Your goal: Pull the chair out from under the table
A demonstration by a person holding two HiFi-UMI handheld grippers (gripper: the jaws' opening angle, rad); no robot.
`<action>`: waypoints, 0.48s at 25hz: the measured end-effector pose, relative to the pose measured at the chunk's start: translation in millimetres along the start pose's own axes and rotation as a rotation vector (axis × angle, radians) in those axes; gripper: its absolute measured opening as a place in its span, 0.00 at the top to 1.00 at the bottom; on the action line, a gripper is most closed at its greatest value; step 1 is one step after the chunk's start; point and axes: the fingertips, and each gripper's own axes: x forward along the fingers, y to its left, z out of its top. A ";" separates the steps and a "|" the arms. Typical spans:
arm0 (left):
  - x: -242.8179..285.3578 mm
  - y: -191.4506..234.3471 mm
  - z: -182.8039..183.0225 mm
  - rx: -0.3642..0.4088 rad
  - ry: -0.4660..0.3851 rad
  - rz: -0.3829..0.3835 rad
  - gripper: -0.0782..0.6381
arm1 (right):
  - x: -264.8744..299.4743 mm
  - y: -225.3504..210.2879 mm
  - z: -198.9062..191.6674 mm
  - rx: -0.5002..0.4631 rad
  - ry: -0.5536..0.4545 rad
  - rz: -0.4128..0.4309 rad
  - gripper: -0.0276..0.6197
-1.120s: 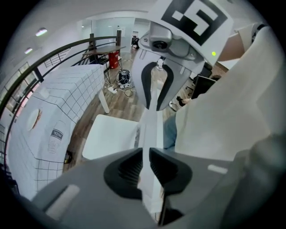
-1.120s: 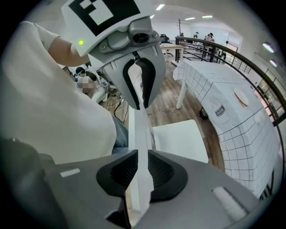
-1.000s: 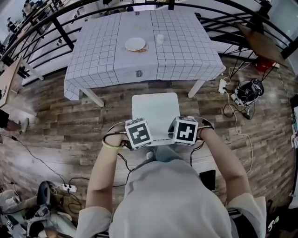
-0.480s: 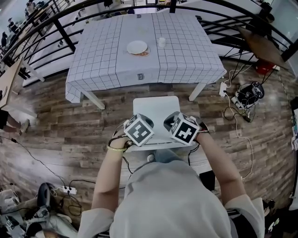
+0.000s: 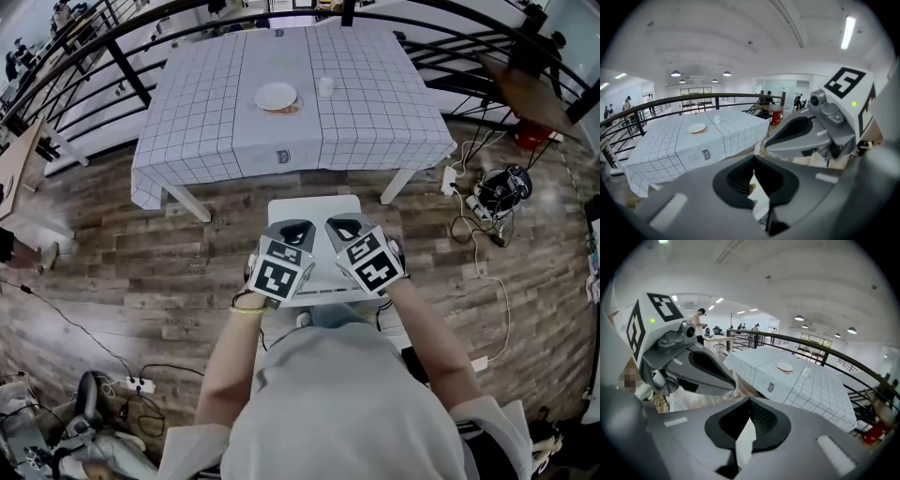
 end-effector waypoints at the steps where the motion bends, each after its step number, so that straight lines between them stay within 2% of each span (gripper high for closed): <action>1: -0.3 0.8 2.2 -0.004 -0.020 0.014 0.88 | -0.7 -2.9 2.9 0.022 -0.021 -0.019 0.96; 3: -1.2 1.4 5.7 -0.016 -0.057 0.034 0.88 | -3.2 -6.9 9.1 0.044 -0.065 -0.054 0.96; 8: -5.7 8.6 11.9 -0.090 -0.148 0.090 0.88 | -11.1 -11.2 23.1 0.003 -0.161 -0.156 0.96; 12: -10.5 14.0 15.6 -0.111 -0.198 0.132 0.88 | -16.4 -10.8 28.7 0.043 -0.221 -0.185 0.96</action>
